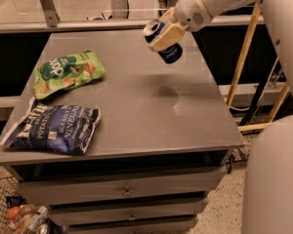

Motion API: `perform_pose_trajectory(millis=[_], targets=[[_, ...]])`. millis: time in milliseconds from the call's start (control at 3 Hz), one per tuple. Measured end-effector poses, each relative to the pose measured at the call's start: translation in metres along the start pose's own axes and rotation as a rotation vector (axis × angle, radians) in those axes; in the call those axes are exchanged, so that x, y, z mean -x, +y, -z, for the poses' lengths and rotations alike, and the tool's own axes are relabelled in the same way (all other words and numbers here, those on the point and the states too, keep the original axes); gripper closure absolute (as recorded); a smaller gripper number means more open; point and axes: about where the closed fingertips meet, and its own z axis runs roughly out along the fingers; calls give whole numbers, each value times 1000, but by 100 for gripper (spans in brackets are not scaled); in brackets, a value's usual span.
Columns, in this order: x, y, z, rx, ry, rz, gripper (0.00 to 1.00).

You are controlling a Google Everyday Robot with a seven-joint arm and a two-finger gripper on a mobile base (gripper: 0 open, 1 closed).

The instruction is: Place pepsi can upright

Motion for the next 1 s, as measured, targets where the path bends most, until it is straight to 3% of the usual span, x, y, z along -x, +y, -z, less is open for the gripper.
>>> perform_pose_trajectory(millis=[333, 1000], targets=[[-4, 5, 4, -19, -153, -71, 100], [-26, 17, -3, -51, -354, -198, 100]])
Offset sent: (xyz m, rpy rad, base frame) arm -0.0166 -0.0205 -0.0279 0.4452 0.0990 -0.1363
